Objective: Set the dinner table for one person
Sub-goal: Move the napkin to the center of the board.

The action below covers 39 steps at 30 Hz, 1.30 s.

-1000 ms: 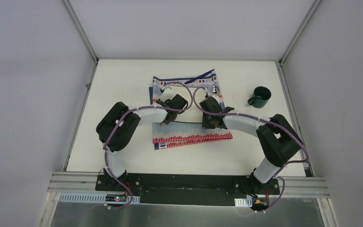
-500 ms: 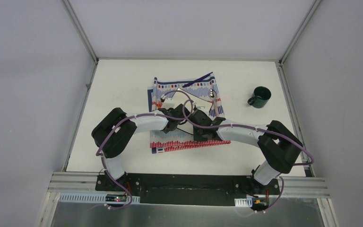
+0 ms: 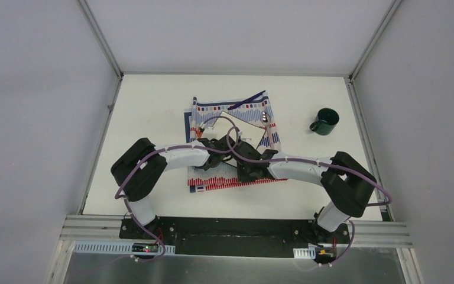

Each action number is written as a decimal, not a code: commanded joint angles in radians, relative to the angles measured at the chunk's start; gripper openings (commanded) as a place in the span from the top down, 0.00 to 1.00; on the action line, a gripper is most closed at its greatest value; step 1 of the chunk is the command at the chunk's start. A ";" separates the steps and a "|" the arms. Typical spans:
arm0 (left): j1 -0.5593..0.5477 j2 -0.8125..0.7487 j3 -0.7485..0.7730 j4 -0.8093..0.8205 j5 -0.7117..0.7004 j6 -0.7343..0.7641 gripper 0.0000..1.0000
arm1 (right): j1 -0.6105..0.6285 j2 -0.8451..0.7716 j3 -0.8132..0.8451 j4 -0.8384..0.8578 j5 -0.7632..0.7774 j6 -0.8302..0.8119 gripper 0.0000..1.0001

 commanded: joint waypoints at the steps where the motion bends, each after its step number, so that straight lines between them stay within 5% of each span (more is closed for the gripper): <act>1: -0.047 -0.017 -0.019 -0.063 0.083 -0.018 1.00 | 0.059 0.041 0.033 -0.014 -0.091 0.009 1.00; 16: -0.101 0.008 0.183 -0.076 0.036 0.062 1.00 | 0.033 -0.045 0.267 -0.341 0.336 -0.161 1.00; 39: -0.106 0.030 0.144 -0.069 0.076 0.037 1.00 | -0.175 0.177 0.126 -0.178 0.323 -0.240 1.00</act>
